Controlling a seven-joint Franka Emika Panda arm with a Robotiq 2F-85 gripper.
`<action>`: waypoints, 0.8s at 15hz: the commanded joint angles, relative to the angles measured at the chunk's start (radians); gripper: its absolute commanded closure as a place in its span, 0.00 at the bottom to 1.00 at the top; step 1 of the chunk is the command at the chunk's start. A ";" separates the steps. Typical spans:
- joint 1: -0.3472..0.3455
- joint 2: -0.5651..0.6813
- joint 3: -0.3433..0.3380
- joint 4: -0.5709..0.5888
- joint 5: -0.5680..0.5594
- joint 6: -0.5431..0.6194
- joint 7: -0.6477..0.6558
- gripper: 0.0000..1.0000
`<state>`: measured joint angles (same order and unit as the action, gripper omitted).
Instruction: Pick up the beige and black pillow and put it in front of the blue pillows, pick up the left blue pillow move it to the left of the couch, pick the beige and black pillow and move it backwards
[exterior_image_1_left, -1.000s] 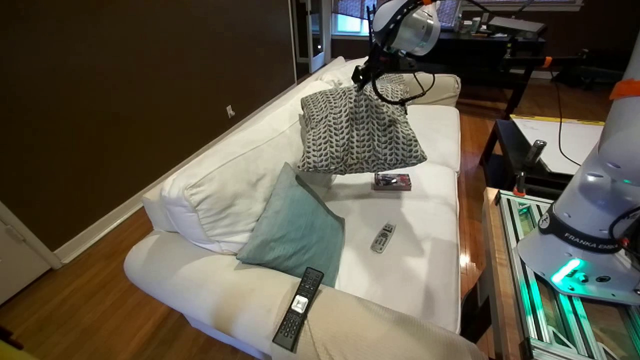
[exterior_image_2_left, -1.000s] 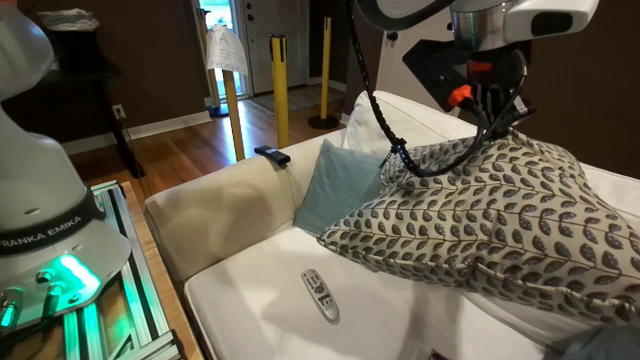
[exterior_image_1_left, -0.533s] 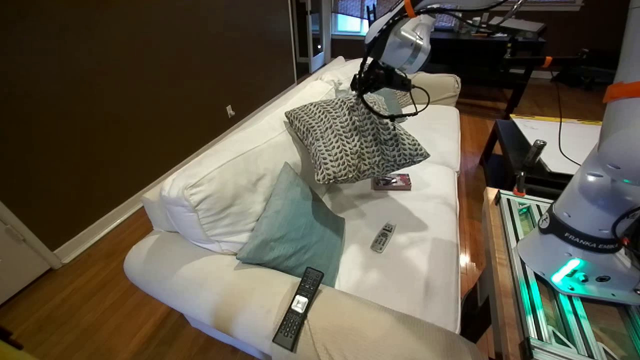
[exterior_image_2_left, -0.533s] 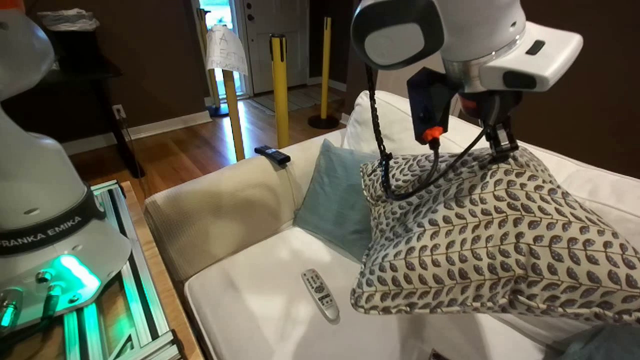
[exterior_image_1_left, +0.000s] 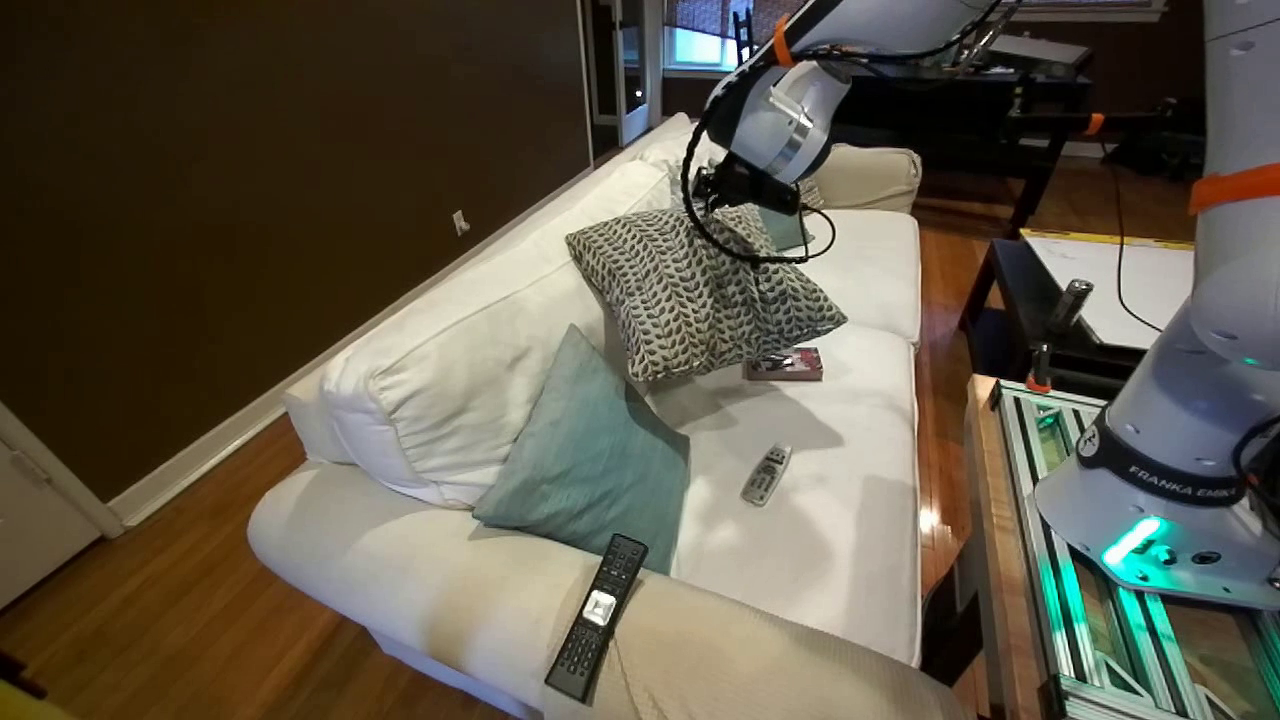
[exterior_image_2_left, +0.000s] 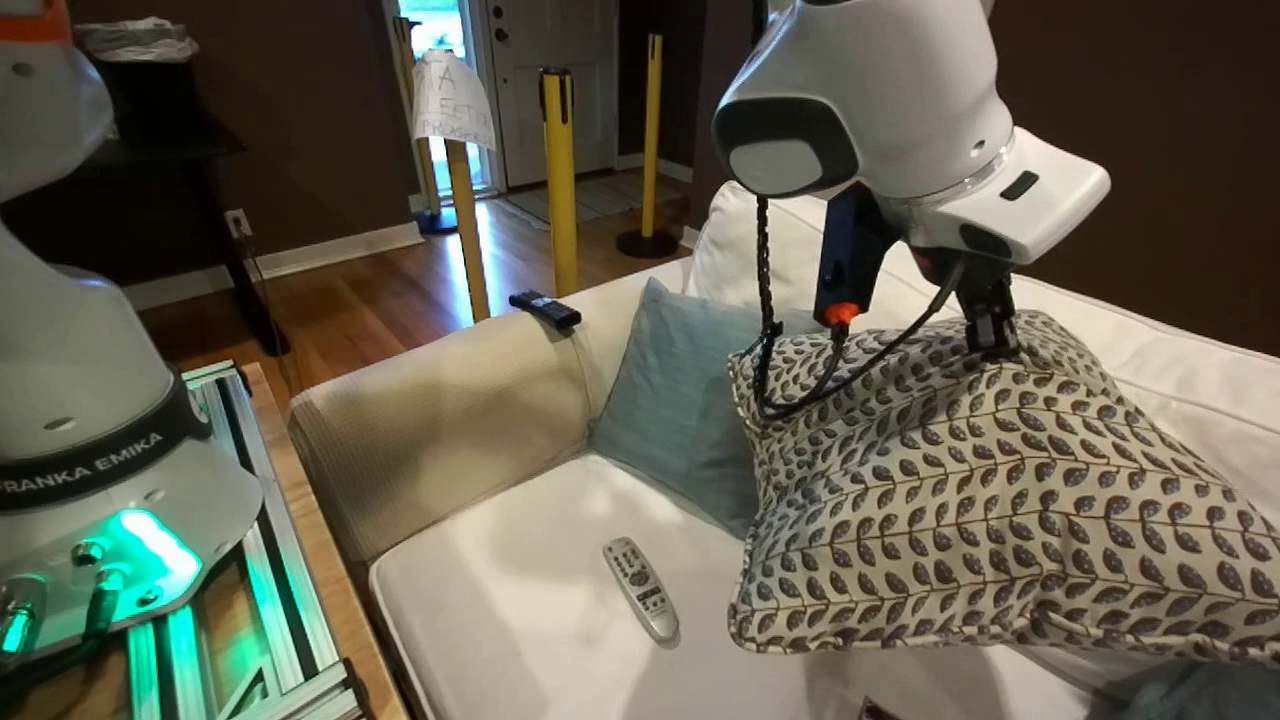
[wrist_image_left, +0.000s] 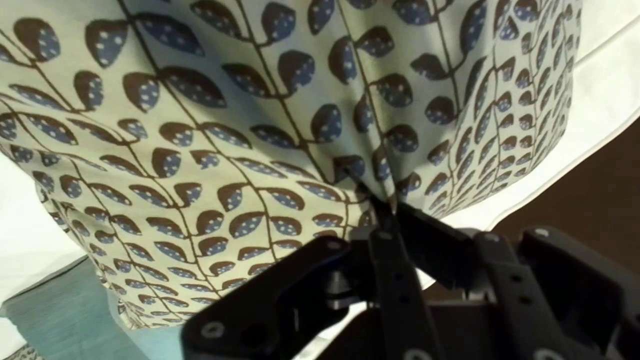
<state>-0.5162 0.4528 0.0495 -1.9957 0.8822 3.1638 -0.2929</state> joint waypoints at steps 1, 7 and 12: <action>-0.004 0.071 0.006 0.095 0.003 0.017 0.013 0.98; 0.051 0.168 -0.076 0.153 -0.033 -0.047 0.062 0.61; 0.077 0.167 -0.118 0.187 -0.052 -0.159 0.086 0.23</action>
<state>-0.4570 0.6150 -0.0281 -1.8373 0.8647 3.1053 -0.2432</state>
